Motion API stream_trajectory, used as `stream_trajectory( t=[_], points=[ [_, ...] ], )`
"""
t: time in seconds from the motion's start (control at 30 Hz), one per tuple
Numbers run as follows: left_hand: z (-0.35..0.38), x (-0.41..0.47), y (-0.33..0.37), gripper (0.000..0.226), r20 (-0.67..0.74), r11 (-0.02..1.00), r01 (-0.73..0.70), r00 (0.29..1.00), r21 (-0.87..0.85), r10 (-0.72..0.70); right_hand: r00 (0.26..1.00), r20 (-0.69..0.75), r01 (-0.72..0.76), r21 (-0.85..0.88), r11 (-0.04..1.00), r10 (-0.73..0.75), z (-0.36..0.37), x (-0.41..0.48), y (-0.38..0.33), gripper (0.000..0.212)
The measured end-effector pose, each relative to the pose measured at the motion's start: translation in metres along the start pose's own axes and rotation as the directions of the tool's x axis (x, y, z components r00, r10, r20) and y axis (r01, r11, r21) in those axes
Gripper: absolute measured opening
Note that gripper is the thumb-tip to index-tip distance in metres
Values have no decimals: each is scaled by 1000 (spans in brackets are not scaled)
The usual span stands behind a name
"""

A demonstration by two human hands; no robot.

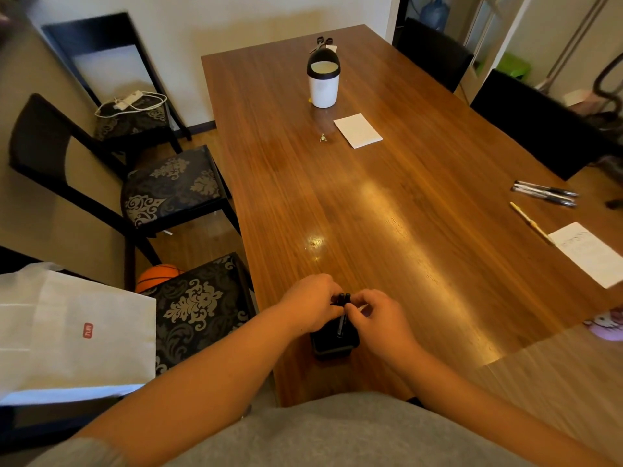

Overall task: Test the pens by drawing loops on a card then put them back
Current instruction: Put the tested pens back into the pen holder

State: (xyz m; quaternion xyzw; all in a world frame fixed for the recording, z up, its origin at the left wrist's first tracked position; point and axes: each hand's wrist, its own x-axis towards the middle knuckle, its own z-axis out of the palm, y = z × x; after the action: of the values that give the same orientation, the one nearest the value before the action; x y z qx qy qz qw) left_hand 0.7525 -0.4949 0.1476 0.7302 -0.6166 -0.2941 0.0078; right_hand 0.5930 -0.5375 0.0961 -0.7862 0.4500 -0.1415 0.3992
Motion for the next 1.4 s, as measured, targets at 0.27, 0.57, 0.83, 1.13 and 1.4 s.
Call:
stream_trajectory(
  t=[0.27, 0.57, 0.83, 1.13, 1.4],
  points=[
    [7, -2, -12, 36, -43, 991, -21, 999, -132, 15, 1000, 6, -3, 15, 1000, 2, -1, -2, 4, 3],
    [27, -53, -55, 32, -201, 811, 46, 959, -583, -198, 990, -34, -130, 165, 978, 138, -21, -19, 19, 14],
    [122, -135, -130, 12, 13, 735, 389, 888, -555, -460, 853, -74, -485, 256, 836, 517, -21, -86, 62, 27],
    [212, -169, -144, 19, 384, 903, 360, 888, -236, -254, 613, 25, -766, 261, 587, 790, 31, -239, 112, 24],
    [251, -140, -50, 11, 539, 953, 244, 835, -179, -113, 372, 66, -873, 366, 324, 926, 11, -366, 164, 29]
  ],
)
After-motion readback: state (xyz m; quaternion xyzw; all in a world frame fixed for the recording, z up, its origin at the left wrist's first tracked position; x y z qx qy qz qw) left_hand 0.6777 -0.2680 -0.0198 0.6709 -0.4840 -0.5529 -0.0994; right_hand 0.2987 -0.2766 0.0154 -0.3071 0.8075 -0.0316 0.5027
